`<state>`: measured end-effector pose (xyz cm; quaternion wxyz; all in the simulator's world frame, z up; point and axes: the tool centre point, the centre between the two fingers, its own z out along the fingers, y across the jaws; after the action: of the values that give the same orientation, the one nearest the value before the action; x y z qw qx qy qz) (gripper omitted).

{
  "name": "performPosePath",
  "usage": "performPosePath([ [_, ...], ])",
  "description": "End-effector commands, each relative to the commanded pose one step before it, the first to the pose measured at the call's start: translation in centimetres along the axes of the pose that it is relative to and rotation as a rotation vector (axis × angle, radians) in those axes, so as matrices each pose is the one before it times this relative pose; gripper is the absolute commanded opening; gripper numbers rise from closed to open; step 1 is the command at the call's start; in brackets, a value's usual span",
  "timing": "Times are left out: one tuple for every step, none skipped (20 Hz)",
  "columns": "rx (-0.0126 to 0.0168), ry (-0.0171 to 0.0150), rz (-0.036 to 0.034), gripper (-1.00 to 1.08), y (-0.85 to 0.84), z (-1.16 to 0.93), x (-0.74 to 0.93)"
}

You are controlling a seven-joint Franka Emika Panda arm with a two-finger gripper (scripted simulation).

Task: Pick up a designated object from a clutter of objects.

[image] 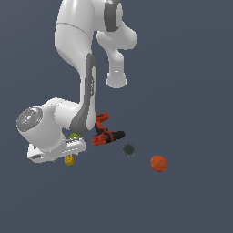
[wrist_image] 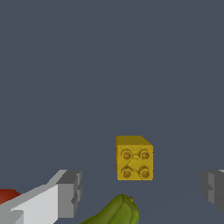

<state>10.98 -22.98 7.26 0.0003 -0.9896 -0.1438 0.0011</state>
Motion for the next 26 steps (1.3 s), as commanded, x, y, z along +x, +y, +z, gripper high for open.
performPosePath([
  [-0.00033,0.00067,-0.00072,1.00,-0.024,-0.001,0.044],
  [0.00000,0.00000,0.00000,1.00,0.004,0.118,-0.003],
  [0.00000,0.00000,0.00000,1.00,0.006,0.196,-0.005],
  [0.00000,0.00000,0.00000,1.00,0.009,0.274,-0.008],
  [0.00000,0.00000,0.00000,1.00,0.010,0.351,-0.011],
  [-0.00012,0.00033,-0.00060,1.00,-0.023,0.403,0.007],
  [0.00000,0.00000,0.00000,1.00,0.012,0.501,-0.019],
  [-0.00012,0.00034,-0.00059,1.00,-0.021,0.550,-0.001],
  [0.00000,0.00000,0.00000,1.00,0.013,0.625,-0.027],
  [-0.00012,0.00034,-0.00059,1.00,-0.022,0.537,-0.001],
  [0.00000,0.00000,0.00000,1.00,0.012,0.475,-0.018],
  [0.00000,0.00000,0.00000,1.00,0.013,0.390,-0.010],
  [-0.00013,0.00031,-0.00060,1.00,-0.018,0.281,0.022],
  [0.00000,0.00000,0.00000,1.00,0.019,0.219,0.008],
  [0.00000,0.00000,0.00000,1.00,0.023,0.133,0.019],
  [0.00000,0.00000,0.00000,1.00,0.027,0.049,0.029],
  [0.00000,0.00000,0.00000,1.00,0.026,-0.022,0.032],
  [0.00000,0.00000,0.00000,1.00,0.010,-0.021,0.013],
  [0.00000,0.00000,0.00000,-1.00,0.000,0.000,0.000],
  [0.00000,0.00000,0.00000,-1.00,0.000,0.000,0.000],
  [0.00000,0.00000,0.00000,-1.00,0.000,0.000,0.000],
  [0.00000,0.00000,0.00000,-1.00,0.000,0.000,0.000],
  [0.00000,0.00000,0.00000,-1.00,0.000,0.000,0.000],
  [0.00000,0.00000,0.00000,-1.00,0.000,0.000,0.000],
  [0.00000,0.00000,0.00000,-1.00,0.000,0.000,0.000],
  [0.00000,0.00000,0.00000,-1.00,0.000,0.000,0.000],
])
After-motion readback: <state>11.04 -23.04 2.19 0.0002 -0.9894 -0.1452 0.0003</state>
